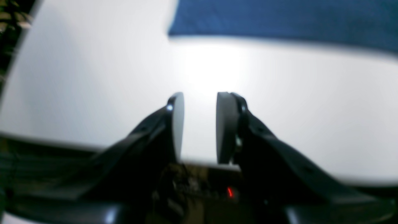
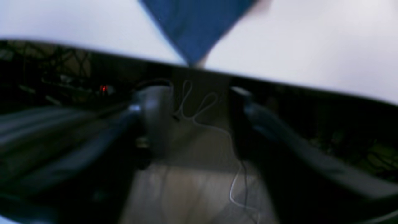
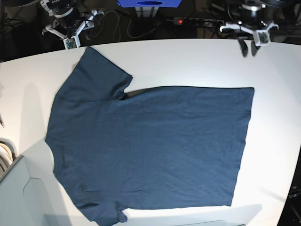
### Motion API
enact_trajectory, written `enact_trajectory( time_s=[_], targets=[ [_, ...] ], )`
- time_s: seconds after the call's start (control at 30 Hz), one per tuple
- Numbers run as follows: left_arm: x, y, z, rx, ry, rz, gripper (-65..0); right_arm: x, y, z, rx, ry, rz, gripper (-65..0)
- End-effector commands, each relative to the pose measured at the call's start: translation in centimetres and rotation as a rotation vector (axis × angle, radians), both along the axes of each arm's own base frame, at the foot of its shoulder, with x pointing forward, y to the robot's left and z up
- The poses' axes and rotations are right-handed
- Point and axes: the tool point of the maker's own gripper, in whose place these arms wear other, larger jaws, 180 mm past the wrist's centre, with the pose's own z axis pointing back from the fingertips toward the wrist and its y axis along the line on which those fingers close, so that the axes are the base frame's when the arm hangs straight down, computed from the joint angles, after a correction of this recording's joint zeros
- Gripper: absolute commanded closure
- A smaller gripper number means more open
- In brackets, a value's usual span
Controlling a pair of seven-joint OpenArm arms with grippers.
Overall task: Fold the T-shirt properly
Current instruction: 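Move both grippers down to the shirt's collar-side corners, then grasp the shirt corners with both grippers and pull them apart to flatten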
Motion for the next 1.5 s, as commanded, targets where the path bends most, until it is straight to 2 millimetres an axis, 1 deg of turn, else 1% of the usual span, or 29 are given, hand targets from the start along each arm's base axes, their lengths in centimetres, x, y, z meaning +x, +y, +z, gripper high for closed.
enact_trajectory(
  time_s=[0.0,0.07,0.1,0.17,0.23,0.27,0.3,0.37,0.4,0.47,0.53,0.67,0.83,0.93,1.07,1.13,1.23,1.37,1.43,1.47],
  targets=[
    [1.0,0.5,1.4,0.014,-0.061,0.010,-17.7,0.7,0.4,0.7,0.011,-0.035,0.011,-39.3],
    [2.4,1.0,2.0,0.024,-0.107,0.018,-17.7,1.6,0.8,0.9,0.021,-0.057,0.017,-45.0],
    [2.8,1.2,1.6,0.019,-0.107,0.027,-17.7,2.0,1.1,1.0,0.027,-0.068,0.021,-46.6],
    [3.9,1.7,0.6,0.004,-0.082,0.048,-17.7,2.5,1.8,1.2,0.042,-0.082,0.033,-46.8],
    [5.6,2.2,-0.1,-0.017,-0.071,0.075,-17.8,2.9,2.1,1.2,0.048,-0.090,0.039,-46.8],
    [5.9,3.0,-0.9,-0.023,-0.050,0.105,-18.3,2.8,2.2,1.1,0.051,-0.083,0.042,-46.8],
    [6.3,3.7,-1.3,-0.034,-0.043,0.133,-19.6,2.9,2.4,1.0,0.053,-0.077,0.046,-46.8],
    [7.1,4.8,-1.9,-0.076,-0.051,0.189,-24.5,3.2,3.0,0.9,0.060,-0.069,0.059,-46.8],
    [7.5,5.3,-1.9,-0.093,-0.060,0.213,-27.6,3.2,3.0,0.8,0.057,-0.058,0.065,-46.8],
    [8.2,5.8,-1.9,-0.117,-0.067,0.234,-30.9,3.1,3.0,0.7,0.055,-0.049,0.066,-46.8],
    [8.9,6.1,-1.9,-0.129,-0.071,0.244,-31.4,3.3,3.1,0.7,0.056,-0.053,0.065,-46.8],
    [10.1,6.8,-3.3,-0.150,-0.052,0.256,-31.4,3.7,3.1,0.8,0.054,-0.055,0.062,-46.8],
    [11.3,7.7,-5.5,-0.185,-0.025,0.286,-31.4,3.6,3.0,0.7,0.053,-0.054,0.063,-46.8],
    [11.9,8.0,-6.2,-0.195,-0.015,0.293,-31.4,3.5,2.9,0.4,0.051,-0.045,0.063,-46.8],
    [12.8,7.0,-7.6,-0.198,0.027,0.241,-31.4,3.1,2.9,-0.2,0.052,-0.027,0.057,-46.8],
    [13.3,6.7,-7.8,-0.202,0.029,0.233,-31.4,3.1,2.9,-0.2,0.051,-0.025,0.057,-46.8],
    [13.4,6.8,-8.1,-0.208,0.034,0.238,-31.3,3.1,2.9,-0.3,0.051,-0.022,0.056,-46.8],
    [13.1,6.8,-9.0,-0.217,0.054,0.249,-31.1,3.1,2.9,-0.3,0.051,-0.022,0.056,-46.8],
    [12.9,6.9,-9.4,-0.219,0.066,0.252,-28.5,3.1,2.9,-0.3,0.051,-0.022,0.056,-46.8],
    [12.9,6.9,-9.5,-0.222,0.068,0.253,-25.4,3.1,2.9,-0.3,0.051,-0.022,0.056,-46.8]
  ],
)
